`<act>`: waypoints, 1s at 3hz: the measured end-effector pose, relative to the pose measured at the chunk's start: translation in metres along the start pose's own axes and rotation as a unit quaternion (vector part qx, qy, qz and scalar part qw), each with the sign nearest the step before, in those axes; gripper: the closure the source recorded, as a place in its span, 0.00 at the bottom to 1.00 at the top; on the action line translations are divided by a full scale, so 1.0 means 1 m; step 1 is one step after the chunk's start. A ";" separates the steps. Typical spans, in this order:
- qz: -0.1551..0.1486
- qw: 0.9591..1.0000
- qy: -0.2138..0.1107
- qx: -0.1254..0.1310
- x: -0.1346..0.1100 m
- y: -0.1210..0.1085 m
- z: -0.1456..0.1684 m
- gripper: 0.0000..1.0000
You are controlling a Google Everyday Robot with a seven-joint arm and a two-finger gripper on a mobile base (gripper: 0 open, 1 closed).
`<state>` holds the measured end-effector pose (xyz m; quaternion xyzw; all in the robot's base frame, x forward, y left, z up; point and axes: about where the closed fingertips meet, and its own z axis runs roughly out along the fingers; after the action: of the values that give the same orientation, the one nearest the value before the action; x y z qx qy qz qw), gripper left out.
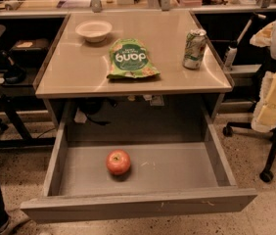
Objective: Pick apple from top drawer and place on counter
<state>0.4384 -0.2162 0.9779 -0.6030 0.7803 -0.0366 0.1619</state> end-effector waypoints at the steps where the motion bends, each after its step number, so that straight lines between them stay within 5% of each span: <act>1: 0.000 1.000 0.000 0.000 0.000 0.000 0.000 0.00; 3: -0.022 0.998 -0.022 -0.049 -0.052 0.027 0.059 0.00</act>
Offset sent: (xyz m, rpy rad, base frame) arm 0.0070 0.0541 -0.0532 0.0461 0.0919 0.0658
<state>0.4428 -0.1510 0.9259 -0.6278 0.7640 0.0121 0.1486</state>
